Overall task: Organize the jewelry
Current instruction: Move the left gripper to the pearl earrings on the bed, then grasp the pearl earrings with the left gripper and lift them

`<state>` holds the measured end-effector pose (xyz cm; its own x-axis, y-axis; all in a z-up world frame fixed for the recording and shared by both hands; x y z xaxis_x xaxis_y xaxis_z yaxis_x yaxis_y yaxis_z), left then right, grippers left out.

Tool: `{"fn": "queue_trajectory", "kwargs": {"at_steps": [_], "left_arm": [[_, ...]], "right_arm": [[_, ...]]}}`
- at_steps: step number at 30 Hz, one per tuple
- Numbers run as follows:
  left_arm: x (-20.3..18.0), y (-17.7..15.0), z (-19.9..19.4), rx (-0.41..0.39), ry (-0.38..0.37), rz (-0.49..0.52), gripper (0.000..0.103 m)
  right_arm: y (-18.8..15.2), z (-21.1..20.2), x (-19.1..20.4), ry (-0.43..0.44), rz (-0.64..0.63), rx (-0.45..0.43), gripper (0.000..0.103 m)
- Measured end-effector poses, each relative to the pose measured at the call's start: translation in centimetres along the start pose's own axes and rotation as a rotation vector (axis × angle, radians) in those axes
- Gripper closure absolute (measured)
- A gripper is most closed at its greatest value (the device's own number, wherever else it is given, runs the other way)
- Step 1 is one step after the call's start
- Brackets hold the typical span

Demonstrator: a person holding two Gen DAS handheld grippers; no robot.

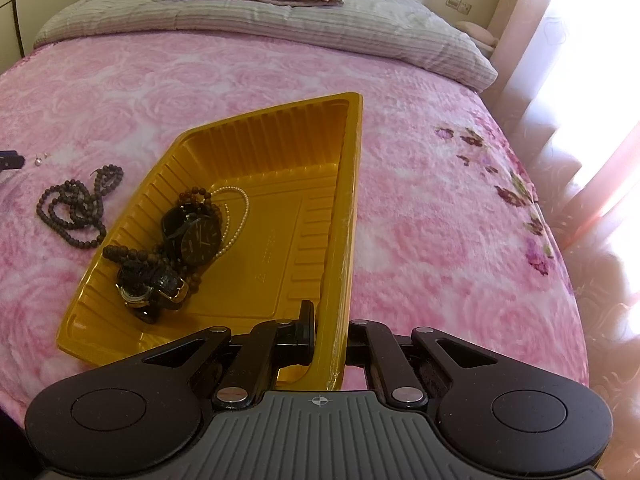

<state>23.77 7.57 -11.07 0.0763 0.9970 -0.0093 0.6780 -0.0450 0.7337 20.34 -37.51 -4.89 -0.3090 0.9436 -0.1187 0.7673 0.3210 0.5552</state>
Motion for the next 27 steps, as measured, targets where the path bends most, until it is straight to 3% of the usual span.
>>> {"fn": "queue_trajectory", "kwargs": {"at_steps": [13,17,20,27], "left_arm": [[-0.7,0.2,3.0,0.006,-0.019,0.089,0.078],[-0.7,0.2,3.1,0.009,-0.028,0.1,0.079],[-0.9,0.2,3.1,0.015,-0.041,0.111,0.087],[-1.5,0.4,1.7,0.006,-0.045,0.101,0.087]], "right_arm": [[-0.3,0.4,-0.2,-0.005,0.011,0.016,0.097],[-0.3,0.4,-0.2,-0.007,0.013,0.017,0.097],[-0.3,0.4,-0.2,-0.006,0.012,0.016,0.097],[-0.2,0.2,-0.1,-0.008,0.012,0.011,0.097]]}}
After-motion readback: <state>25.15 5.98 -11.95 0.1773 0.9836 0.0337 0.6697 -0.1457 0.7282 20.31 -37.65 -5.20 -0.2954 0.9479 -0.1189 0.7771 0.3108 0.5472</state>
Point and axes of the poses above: each gripper's, at about its wrist camera, not at the fingertips, and z roughly the way its jaws point, x to its left, y to its top, the point moved 8 cm from there along z, roughly the way its jaws point
